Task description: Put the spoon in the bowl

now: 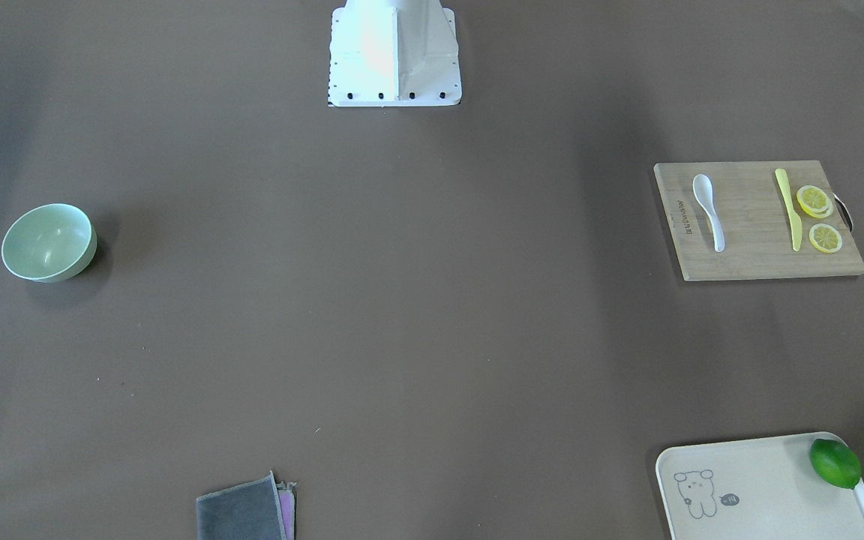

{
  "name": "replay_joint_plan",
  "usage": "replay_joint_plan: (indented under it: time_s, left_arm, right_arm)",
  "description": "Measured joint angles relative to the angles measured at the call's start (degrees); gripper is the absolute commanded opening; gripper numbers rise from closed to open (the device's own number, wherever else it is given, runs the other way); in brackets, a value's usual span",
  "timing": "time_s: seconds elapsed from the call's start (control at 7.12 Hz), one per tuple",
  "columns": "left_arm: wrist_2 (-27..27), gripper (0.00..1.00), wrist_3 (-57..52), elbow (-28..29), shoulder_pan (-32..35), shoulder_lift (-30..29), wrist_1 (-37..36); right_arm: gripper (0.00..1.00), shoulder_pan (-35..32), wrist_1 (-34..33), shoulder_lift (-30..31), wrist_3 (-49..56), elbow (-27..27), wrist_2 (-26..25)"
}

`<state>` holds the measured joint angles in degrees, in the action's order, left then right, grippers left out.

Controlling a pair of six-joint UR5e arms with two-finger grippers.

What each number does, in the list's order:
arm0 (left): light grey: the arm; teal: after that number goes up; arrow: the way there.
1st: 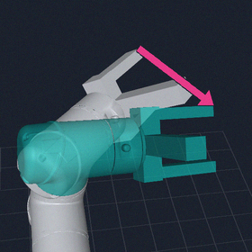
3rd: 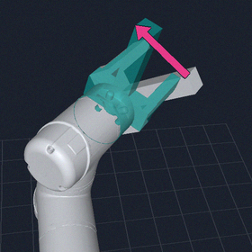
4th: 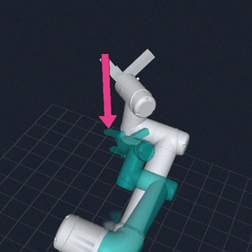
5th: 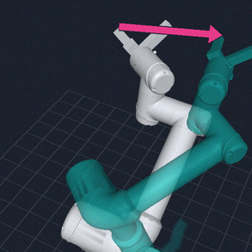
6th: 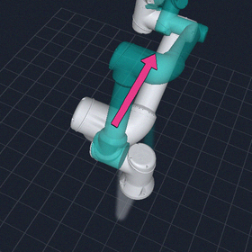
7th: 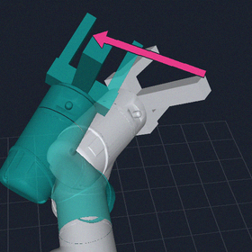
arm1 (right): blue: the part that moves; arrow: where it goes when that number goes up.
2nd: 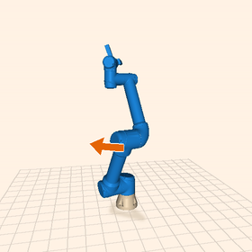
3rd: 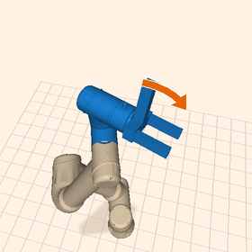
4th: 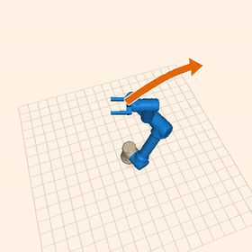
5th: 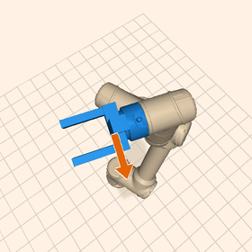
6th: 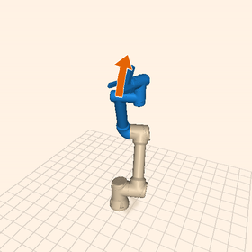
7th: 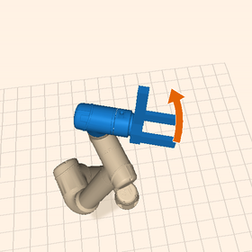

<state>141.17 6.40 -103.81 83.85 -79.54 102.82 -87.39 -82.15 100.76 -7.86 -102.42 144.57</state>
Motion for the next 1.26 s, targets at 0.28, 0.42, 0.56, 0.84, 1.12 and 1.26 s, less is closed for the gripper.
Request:
replay_joint_plan:
  time_s: [0.28,0.42,0.56,0.84,1.12,1.26]
  left_arm:
    - [-1.45,0.98,10.03,0.2,-4.84,-0.12,5.96]
    - [-2.11,0.98,13.07,0.23,-6.67,-0.08,7.81]
    - [-2.79,0.98,14.78,0.26,-7.89,-0.06,8.61]
    - [-3.78,0.98,16.42,0.27,-8.76,-0.12,9.52]
    - [-4.96,0.98,16.84,0.26,-8.85,-0.29,9.81]
    - [-5.23,0.98,16.92,0.22,-8.87,-0.36,9.85]
  right_arm:
    - [1.0,6.63,6.95,-1.65,-12.6,0.9,-1.4]
    - [0.99,9.22,8.67,-2.78,-15.7,1.96,-2.47]
    - [0.99,11.65,9.49,-4.05,-17.23,3.27,-3.3]
    - [0.98,16.38,10.32,-6.0,-18.3,5.31,-5.8]
    - [0.96,20.06,10.5,-8.45,-18.56,8.05,-7.95]
    - [0.92,21.51,10.52,-9.04,-18.64,8.69,-8.34]
